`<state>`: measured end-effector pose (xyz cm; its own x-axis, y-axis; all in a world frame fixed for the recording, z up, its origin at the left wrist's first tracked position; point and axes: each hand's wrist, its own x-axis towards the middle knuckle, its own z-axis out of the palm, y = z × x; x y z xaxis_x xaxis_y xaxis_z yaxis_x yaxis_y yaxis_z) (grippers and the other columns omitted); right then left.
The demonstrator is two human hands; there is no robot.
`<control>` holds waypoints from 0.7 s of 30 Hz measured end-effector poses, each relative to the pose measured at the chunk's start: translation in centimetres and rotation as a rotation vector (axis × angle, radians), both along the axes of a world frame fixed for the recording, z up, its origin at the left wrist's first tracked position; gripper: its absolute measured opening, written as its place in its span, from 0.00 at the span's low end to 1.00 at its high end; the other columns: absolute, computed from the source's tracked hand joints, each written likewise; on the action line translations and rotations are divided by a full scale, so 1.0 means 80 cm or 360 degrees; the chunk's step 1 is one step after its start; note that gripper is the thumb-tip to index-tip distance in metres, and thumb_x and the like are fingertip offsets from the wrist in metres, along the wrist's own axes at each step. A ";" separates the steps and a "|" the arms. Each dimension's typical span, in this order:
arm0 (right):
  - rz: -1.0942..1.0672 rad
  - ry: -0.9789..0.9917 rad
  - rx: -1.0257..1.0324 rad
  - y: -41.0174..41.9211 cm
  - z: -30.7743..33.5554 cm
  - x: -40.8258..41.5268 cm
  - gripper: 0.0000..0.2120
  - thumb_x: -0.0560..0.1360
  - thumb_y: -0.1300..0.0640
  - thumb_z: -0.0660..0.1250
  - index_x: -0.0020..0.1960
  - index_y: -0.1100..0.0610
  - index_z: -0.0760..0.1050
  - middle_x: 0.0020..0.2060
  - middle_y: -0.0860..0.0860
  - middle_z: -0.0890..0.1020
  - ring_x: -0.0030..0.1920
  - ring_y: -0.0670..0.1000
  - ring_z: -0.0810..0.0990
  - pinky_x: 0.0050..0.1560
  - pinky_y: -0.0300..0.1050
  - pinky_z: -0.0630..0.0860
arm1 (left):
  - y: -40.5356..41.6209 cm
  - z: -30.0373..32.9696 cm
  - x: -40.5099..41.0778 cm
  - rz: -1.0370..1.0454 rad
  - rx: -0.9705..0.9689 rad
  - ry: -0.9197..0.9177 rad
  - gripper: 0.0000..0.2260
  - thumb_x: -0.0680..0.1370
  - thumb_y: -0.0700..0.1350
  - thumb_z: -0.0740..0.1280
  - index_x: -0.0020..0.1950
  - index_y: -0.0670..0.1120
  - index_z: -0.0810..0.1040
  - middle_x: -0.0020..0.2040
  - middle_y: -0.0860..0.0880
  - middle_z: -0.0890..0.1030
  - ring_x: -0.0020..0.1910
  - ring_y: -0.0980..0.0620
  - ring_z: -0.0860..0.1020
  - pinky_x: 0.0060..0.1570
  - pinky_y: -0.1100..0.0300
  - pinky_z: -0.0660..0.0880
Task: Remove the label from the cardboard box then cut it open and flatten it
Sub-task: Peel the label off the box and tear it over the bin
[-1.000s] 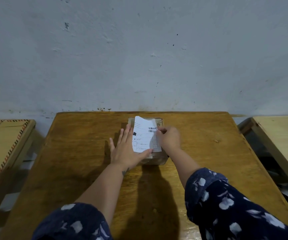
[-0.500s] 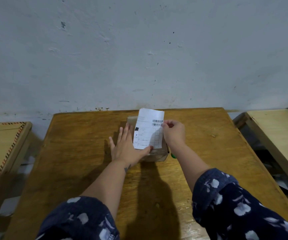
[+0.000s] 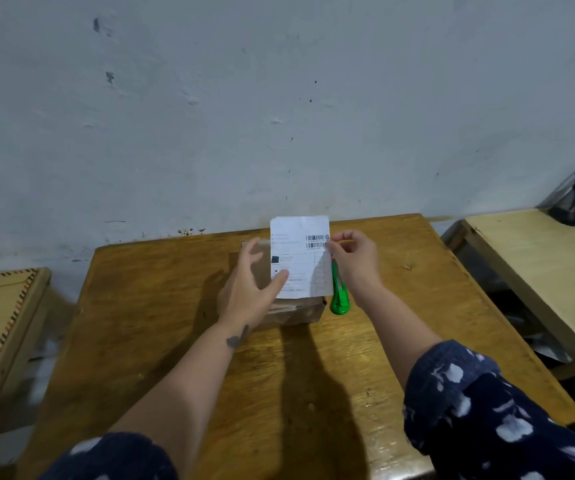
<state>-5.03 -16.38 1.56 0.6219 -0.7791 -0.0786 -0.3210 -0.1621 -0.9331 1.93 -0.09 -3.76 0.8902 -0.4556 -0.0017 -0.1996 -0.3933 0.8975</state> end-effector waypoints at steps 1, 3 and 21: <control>0.0028 -0.0030 0.0014 0.000 0.006 -0.005 0.05 0.75 0.57 0.67 0.41 0.50 0.74 0.45 0.52 0.82 0.47 0.53 0.81 0.45 0.52 0.78 | 0.000 0.010 -0.003 -0.0006 -0.0093 -0.0008 0.27 0.70 0.63 0.68 0.64 0.70 0.59 0.64 0.58 0.75 0.64 0.50 0.73 0.58 0.41 0.73; 0.0074 -0.0072 0.0039 0.001 0.016 -0.015 0.03 0.75 0.58 0.67 0.43 0.52 0.76 0.44 0.52 0.83 0.47 0.51 0.80 0.48 0.51 0.78 | 0.002 0.029 -0.008 -0.0032 -0.0165 -0.0105 0.19 0.75 0.54 0.69 0.58 0.68 0.63 0.56 0.59 0.78 0.58 0.53 0.76 0.49 0.49 0.78; 0.0081 -0.0054 0.0184 0.006 0.005 -0.193 0.05 0.72 0.63 0.71 0.43 0.54 0.82 0.42 0.48 0.83 0.48 0.47 0.80 0.50 0.34 0.76 | -0.025 0.032 -0.123 -0.0199 -0.0279 0.0054 0.06 0.73 0.43 0.73 0.49 0.51 0.83 0.45 0.56 0.81 0.42 0.64 0.77 0.42 0.68 0.76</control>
